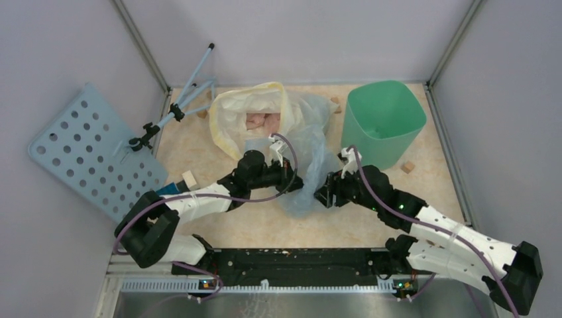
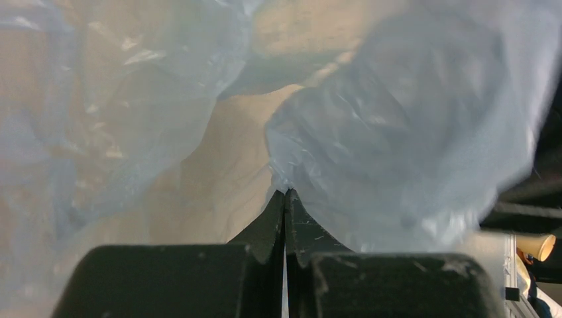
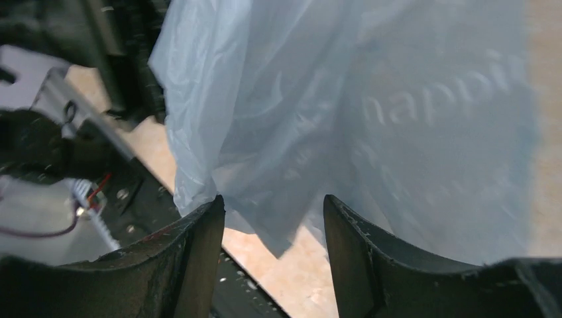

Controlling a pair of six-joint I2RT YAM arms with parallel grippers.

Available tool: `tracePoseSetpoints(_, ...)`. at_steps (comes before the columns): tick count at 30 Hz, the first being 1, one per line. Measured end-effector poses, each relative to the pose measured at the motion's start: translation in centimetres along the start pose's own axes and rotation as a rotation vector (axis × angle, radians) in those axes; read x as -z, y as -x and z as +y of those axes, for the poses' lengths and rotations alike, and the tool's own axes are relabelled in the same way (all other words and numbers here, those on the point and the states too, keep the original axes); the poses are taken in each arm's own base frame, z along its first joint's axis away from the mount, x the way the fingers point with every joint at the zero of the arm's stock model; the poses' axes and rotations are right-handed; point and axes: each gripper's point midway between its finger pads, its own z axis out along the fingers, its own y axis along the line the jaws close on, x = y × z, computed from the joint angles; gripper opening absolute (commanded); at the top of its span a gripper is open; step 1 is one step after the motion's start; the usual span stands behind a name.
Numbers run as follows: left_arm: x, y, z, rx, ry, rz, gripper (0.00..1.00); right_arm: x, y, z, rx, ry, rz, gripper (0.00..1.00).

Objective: Put the trash bags into the trash bin
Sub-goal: Unfold the trash bag at the center of the board.

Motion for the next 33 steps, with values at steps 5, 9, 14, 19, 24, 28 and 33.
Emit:
tracePoseSetpoints(5,-0.5,-0.9,0.7,0.015,0.005,0.029,0.00,-0.8,-1.0,6.1,0.042,0.302,0.078,0.58)
tracePoseSetpoints(9,-0.8,-1.4,1.0,0.023,0.006,0.042,0.00,0.4,-0.6,10.5,0.073,0.511,0.063,0.56)
tracePoseSetpoints(14,-1.1,-1.5,1.3,0.035,0.008,0.042,0.00,2.0,1.4,13.6,0.059,0.666,-0.004,0.55)
tracePoseSetpoints(19,-1.2,-1.9,1.8,0.053,0.018,0.036,0.00,3.2,2.5,14.4,0.042,0.714,-0.042,0.55)
tracePoseSetpoints(24,-1.1,-2.0,2.0,0.056,0.028,0.029,0.00,4.1,3.1,13.3,0.032,0.650,-0.080,0.52)
tracePoseSetpoints(28,-1.1,-2.1,2.2,0.058,0.039,0.027,0.00,6.2,4.5,12.7,0.022,0.638,-0.160,0.50)
tracePoseSetpoints(33,-1.0,-2.2,2.5,0.068,0.053,0.019,0.00,6.6,4.7,11.9,0.009,0.601,-0.190,0.46)
